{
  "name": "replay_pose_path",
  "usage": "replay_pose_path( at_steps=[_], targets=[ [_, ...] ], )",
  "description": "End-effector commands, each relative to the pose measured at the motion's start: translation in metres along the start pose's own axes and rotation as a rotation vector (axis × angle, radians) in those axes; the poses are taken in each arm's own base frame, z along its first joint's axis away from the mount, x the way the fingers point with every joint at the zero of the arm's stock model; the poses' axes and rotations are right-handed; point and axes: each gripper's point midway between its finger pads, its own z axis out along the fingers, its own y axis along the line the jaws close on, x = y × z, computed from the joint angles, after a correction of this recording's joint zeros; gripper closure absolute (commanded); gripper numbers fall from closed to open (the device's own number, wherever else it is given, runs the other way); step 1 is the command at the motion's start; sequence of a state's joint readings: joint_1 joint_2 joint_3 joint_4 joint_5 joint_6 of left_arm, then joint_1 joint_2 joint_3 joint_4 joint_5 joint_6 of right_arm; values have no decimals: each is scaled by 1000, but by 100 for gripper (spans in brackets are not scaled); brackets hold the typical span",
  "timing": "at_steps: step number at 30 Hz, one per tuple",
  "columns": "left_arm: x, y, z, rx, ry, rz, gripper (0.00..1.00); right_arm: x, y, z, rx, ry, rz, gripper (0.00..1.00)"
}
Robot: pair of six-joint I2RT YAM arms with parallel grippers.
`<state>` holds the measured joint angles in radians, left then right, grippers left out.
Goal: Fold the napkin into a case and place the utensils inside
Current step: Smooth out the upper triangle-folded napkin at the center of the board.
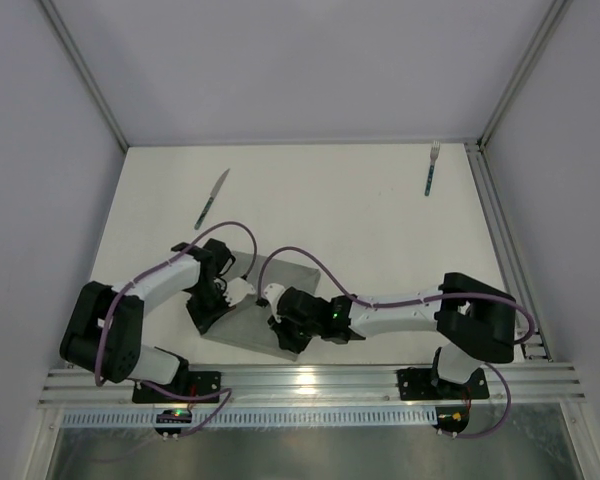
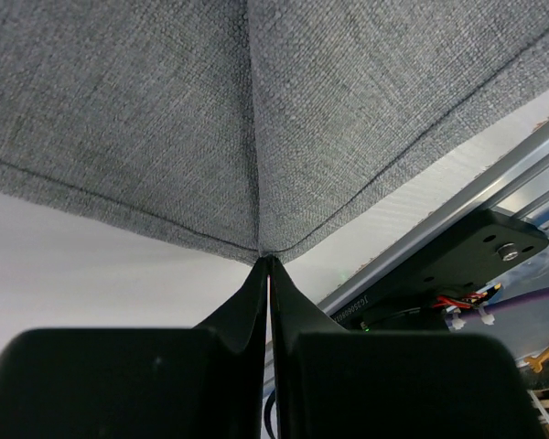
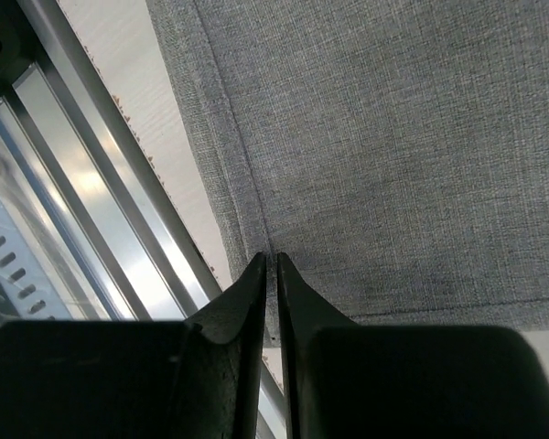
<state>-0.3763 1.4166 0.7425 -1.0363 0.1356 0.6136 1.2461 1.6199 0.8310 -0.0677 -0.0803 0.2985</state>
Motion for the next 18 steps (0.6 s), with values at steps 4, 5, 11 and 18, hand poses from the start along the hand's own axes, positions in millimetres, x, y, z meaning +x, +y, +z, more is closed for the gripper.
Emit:
replay_pose_path(
  at_steps=[4,5,11,18],
  targets=[
    [-1,14,4,-74,13,32,98,3,0,9,-40,-52,113,88],
    [-1,15,4,-78,8,25,96,-1,-1,4,-39,-69,117,87],
    [-11,16,-5,-99,-45,-8,87,-61,-21,-39,-26,-225,213,74],
    [-19,11,-25,-108,-110,-29,60,-69,-127,-73,196,-283,481,33]
  ],
)
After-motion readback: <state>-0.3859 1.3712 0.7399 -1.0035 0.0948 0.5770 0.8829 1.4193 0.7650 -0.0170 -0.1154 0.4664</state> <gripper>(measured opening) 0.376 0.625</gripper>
